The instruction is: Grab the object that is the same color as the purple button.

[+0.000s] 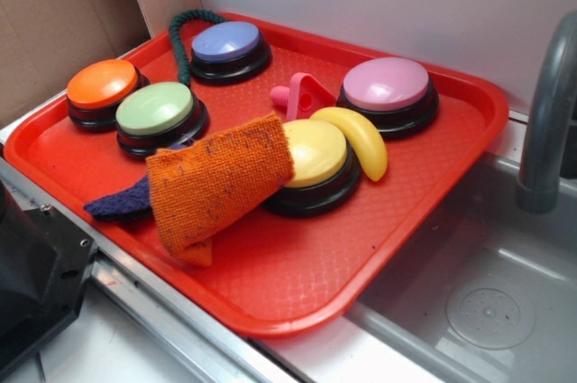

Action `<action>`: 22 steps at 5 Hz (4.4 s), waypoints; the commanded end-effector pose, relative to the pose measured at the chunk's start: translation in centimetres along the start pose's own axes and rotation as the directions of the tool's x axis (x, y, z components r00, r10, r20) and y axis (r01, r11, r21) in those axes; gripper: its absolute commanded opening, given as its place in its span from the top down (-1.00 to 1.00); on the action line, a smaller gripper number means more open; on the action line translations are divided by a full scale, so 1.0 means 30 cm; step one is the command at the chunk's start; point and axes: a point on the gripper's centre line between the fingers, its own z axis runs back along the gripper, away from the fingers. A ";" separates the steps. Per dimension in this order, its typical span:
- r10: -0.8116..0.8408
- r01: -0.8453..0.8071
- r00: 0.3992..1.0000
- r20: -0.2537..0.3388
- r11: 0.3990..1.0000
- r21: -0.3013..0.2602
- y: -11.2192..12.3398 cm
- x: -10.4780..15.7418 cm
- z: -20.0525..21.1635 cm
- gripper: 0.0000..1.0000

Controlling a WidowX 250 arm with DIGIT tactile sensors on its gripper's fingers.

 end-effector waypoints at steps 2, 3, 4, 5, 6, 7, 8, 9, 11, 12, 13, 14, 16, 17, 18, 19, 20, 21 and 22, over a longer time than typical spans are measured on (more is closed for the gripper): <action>-0.077 0.077 0.997 0.020 0.997 0.001 -0.001 0.014 -0.132 -1.00; -0.082 0.082 0.996 -0.031 0.997 -0.003 0.003 0.017 -0.261 -1.00; -0.052 0.053 0.998 -0.034 0.998 0.031 -0.012 0.020 -0.386 -1.00; -0.048 0.048 0.999 -0.007 0.998 0.027 -0.039 0.024 -0.509 -1.00; -0.014 0.016 1.000 -0.026 0.996 0.089 -0.036 0.015 -0.574 -1.00; -0.005 0.010 0.999 -0.043 0.993 0.115 -0.021 0.004 -0.657 -1.00; 0.011 -0.004 0.998 -0.060 0.994 0.108 -0.003 -0.003 -0.699 -1.00; 0.009 0.000 0.998 -0.069 0.993 0.119 0.003 -0.011 -0.725 -1.00; 0.056 -0.048 0.997 -0.056 0.989 0.138 0.012 -0.021 -0.759 0.66; 0.083 -0.071 0.994 -0.068 0.985 0.157 0.020 -0.022 -0.762 1.00; 0.091 -0.076 0.993 -0.074 0.981 0.178 0.021 -0.022 -0.772 1.00; 0.103 -0.091 0.993 -0.060 0.980 0.180 0.019 -0.011 -0.750 1.00; 0.136 -0.131 0.990 -0.024 0.980 0.151 0.022 0.081 -0.590 1.00; 0.156 -0.155 0.988 0.008 0.978 0.140 0.021 0.148 -0.464 1.00; 0.157 -0.161 0.987 0.043 0.982 0.095 0.018 0.212 -0.345 1.00; 0.161 -0.167 0.984 0.071 0.981 0.097 0.013 0.265 -0.242 1.00; 0.167 -0.177 0.978 0.125 0.981 0.080 0.010 0.293 -0.145 1.00; 0.213 -0.223 0.964 0.156 0.974 0.048 0.032 0.301 -0.110 1.00; 0.221 -0.226 0.973 0.066 0.970 0.090 0.056 0.300 -0.150 1.00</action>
